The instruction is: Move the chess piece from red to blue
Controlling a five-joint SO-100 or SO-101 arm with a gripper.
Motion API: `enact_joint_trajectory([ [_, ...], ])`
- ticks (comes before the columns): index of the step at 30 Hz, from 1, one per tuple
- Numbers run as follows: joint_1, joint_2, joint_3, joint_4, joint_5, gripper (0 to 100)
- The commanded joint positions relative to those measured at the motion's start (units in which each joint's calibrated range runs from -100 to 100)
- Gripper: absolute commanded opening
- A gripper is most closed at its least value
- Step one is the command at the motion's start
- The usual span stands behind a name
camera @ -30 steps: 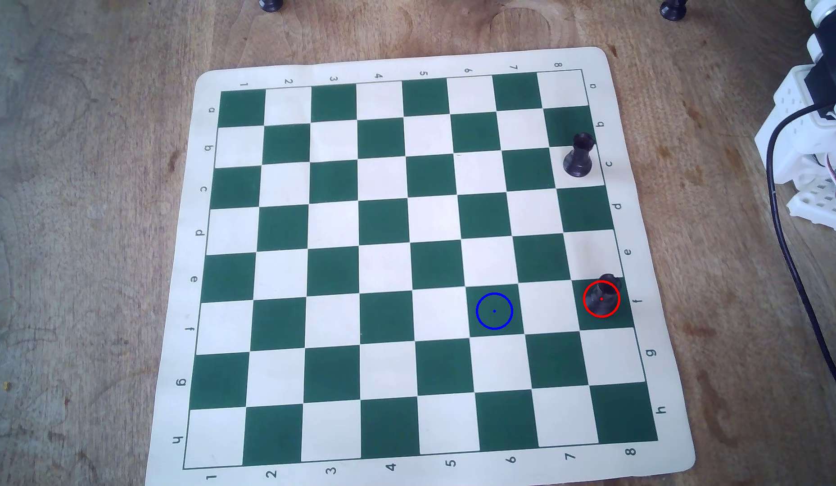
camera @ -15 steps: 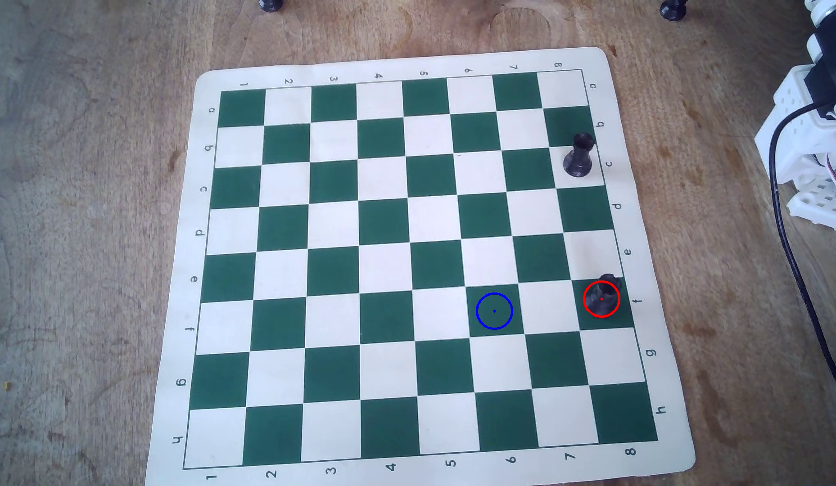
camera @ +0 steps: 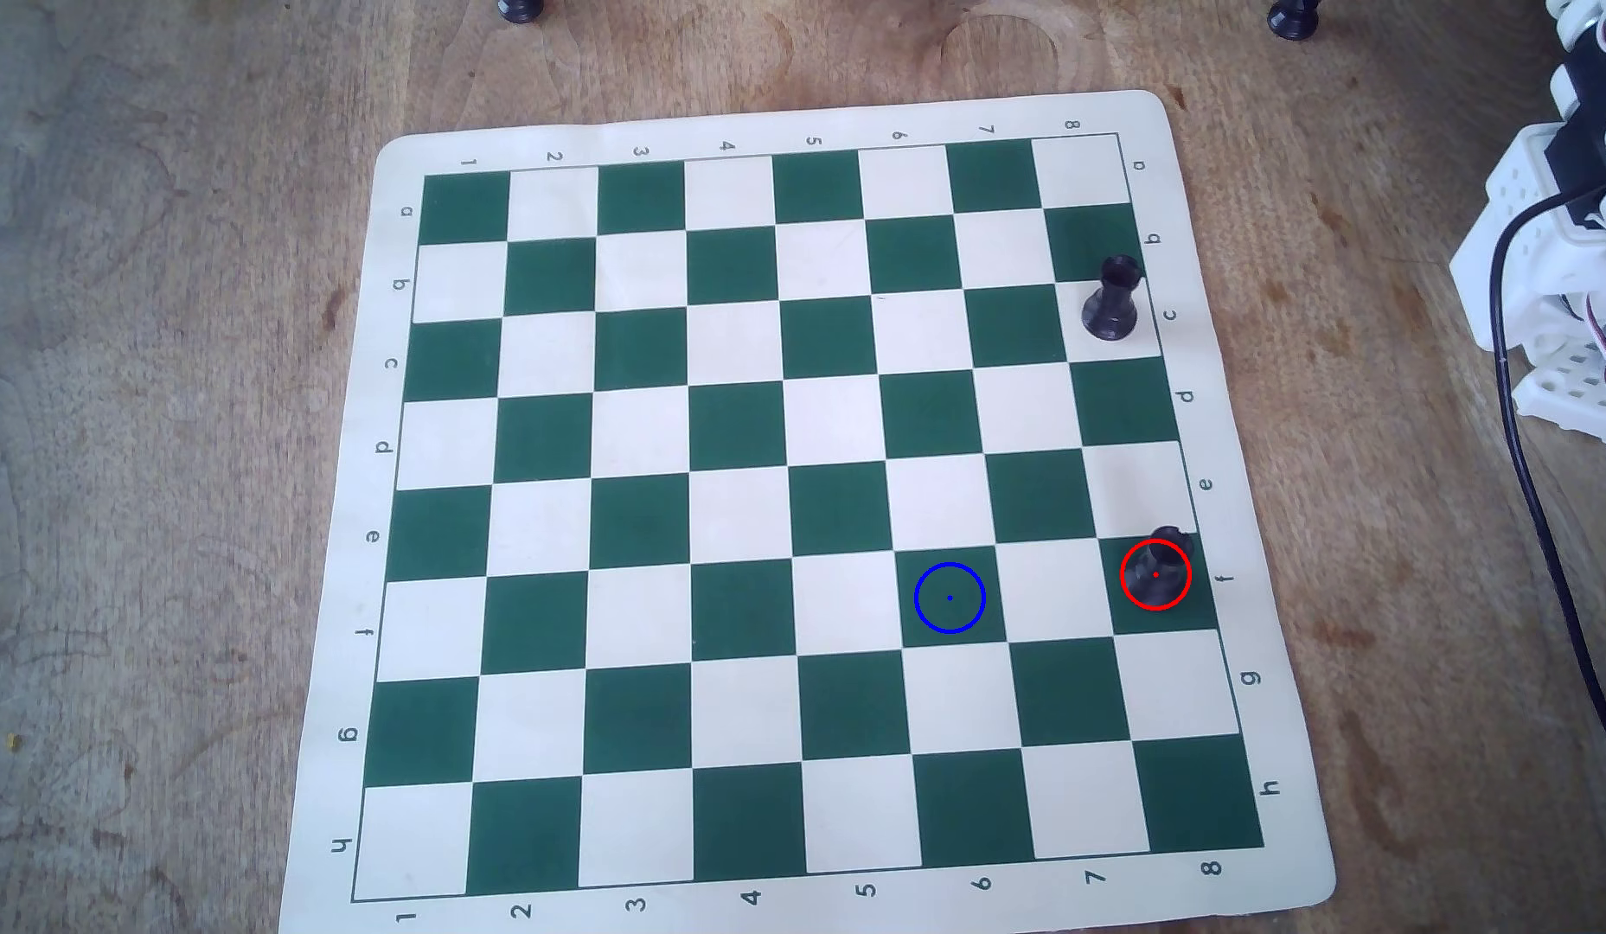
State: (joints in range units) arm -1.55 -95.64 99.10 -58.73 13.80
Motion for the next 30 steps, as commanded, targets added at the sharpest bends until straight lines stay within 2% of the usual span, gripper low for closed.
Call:
enact_joint_trajectory([
  [1,1.12,-0.11,0.90,5.57,0.93,40],
  [7,7.85,-0.11,-2.00,16.55,-3.03,44],
  [9,13.16,-0.03,-9.79,29.16,-6.79,45],
  [12,16.61,-0.03,-19.68,47.01,-9.33,45],
  [13,17.47,-0.03,-30.28,65.60,-11.48,44],
  [14,17.31,-0.03,-37.17,78.05,-12.26,44],
  [17,16.37,-0.03,-44.88,97.63,-12.31,43],
  [19,16.68,-0.03,-46.06,106.31,-12.65,42],
  [23,15.35,1.08,-46.33,121.05,-14.46,42],
  [26,11.68,7.10,-49.59,128.18,-18.17,42],
  [30,7.61,13.81,-50.41,131.04,-21.34,41],
])
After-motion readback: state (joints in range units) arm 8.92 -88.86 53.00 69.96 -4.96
